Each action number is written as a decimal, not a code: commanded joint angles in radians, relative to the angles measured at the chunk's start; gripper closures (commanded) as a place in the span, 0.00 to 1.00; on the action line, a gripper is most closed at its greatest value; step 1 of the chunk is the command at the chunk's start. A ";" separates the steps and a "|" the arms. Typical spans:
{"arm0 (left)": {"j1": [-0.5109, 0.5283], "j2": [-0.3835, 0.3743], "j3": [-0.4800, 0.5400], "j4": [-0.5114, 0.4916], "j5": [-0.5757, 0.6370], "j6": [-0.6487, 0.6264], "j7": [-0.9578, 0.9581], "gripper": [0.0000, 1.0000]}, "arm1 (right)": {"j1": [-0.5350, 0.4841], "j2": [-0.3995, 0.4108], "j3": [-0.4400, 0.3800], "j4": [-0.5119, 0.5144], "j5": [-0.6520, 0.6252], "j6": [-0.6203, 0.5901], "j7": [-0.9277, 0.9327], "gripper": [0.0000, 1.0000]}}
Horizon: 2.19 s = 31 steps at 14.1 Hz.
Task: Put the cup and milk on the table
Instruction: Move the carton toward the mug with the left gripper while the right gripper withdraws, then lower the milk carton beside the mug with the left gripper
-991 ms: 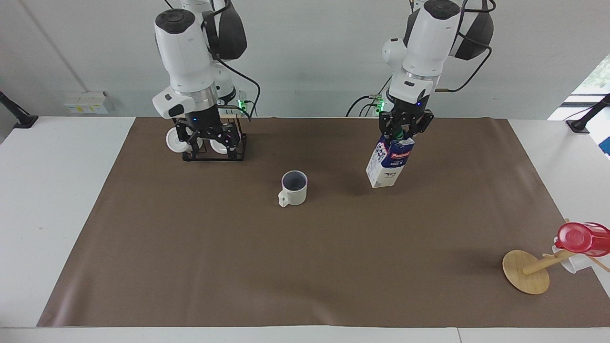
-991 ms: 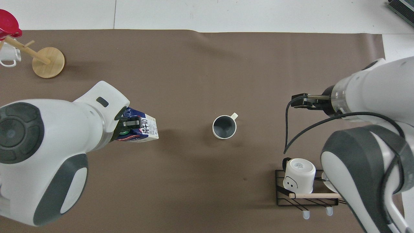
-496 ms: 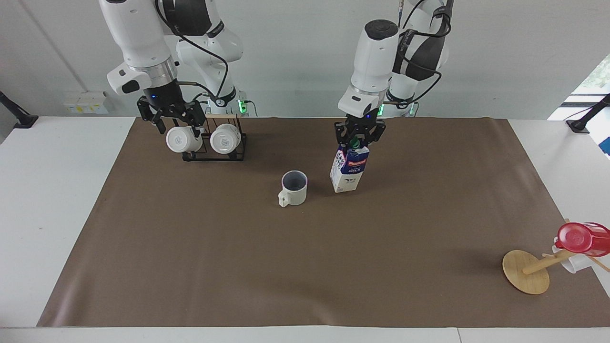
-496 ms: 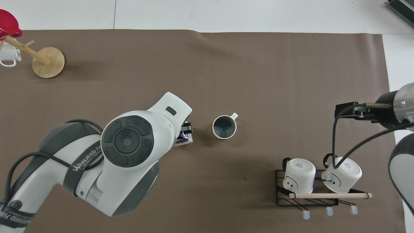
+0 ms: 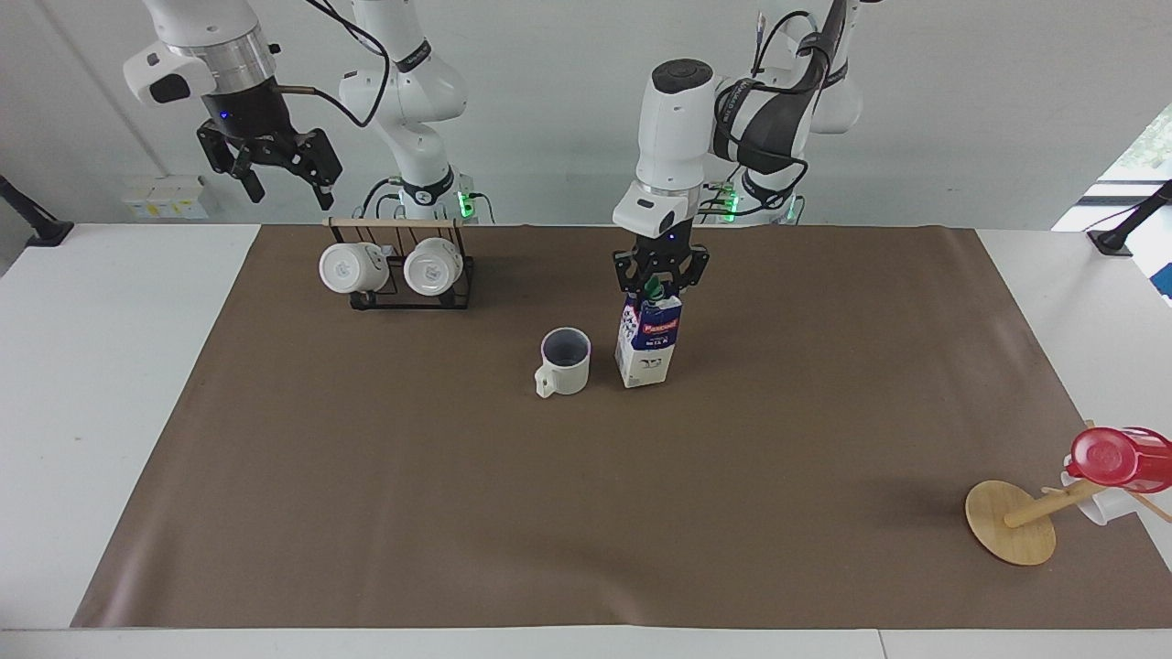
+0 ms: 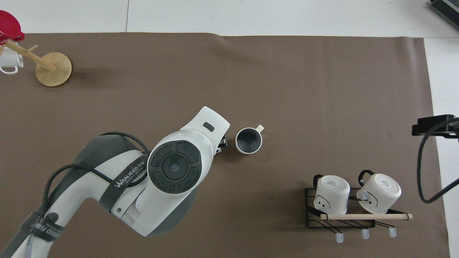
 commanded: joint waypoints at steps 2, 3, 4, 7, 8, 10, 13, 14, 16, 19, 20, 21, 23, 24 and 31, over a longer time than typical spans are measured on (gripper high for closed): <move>-0.027 0.009 0.015 -0.020 0.056 0.027 -0.061 0.43 | -0.010 0.002 -0.004 0.003 0.009 -0.030 -0.028 0.00; -0.028 0.009 0.015 -0.024 0.056 0.027 -0.064 0.43 | -0.013 0.002 -0.015 0.003 0.015 -0.023 -0.031 0.00; -0.031 0.009 0.015 -0.026 0.056 0.028 -0.069 0.43 | -0.013 0.010 -0.012 0.013 0.006 -0.029 -0.032 0.00; -0.031 0.009 0.015 -0.040 0.057 0.045 -0.078 0.40 | -0.004 0.033 -0.007 0.052 -0.004 -0.039 -0.057 0.00; -0.031 0.010 0.015 -0.040 0.057 0.045 -0.078 0.37 | -0.006 0.045 -0.007 0.074 -0.008 -0.053 -0.057 0.00; -0.031 0.015 0.013 -0.040 0.057 0.049 -0.076 0.32 | -0.004 0.065 -0.007 0.089 -0.020 -0.064 -0.057 0.00; -0.032 0.015 0.013 -0.038 0.059 0.053 -0.064 0.25 | 0.002 0.051 -0.006 0.076 0.000 -0.056 -0.046 0.00; -0.032 0.016 0.013 -0.037 0.059 0.050 -0.064 0.19 | 0.002 0.051 -0.006 0.074 0.000 -0.059 -0.046 0.00; -0.032 0.016 0.013 -0.029 0.059 0.040 -0.053 0.06 | 0.002 0.050 -0.006 0.074 0.003 -0.061 -0.052 0.00; -0.031 0.009 0.013 -0.001 0.056 -0.013 -0.035 0.00 | 0.000 0.050 -0.007 0.076 0.003 -0.061 -0.051 0.00; -0.028 0.007 0.013 0.032 0.045 -0.059 -0.027 0.00 | 0.000 0.050 -0.007 0.076 0.003 -0.061 -0.051 0.00; -0.024 0.007 0.013 0.066 0.033 -0.116 -0.026 0.00 | 0.000 0.050 -0.007 0.076 0.004 -0.061 -0.051 0.00; -0.017 0.006 0.019 0.139 -0.050 -0.218 -0.003 0.00 | 0.000 0.050 -0.007 0.076 0.004 -0.061 -0.051 0.00; -0.017 0.002 0.022 0.169 -0.062 -0.266 0.017 0.00 | 0.000 0.050 -0.007 0.076 0.004 -0.061 -0.052 0.00; 0.129 -0.071 0.036 0.253 -0.095 -0.515 0.342 0.00 | 0.000 0.051 -0.007 0.076 0.004 -0.061 -0.051 0.00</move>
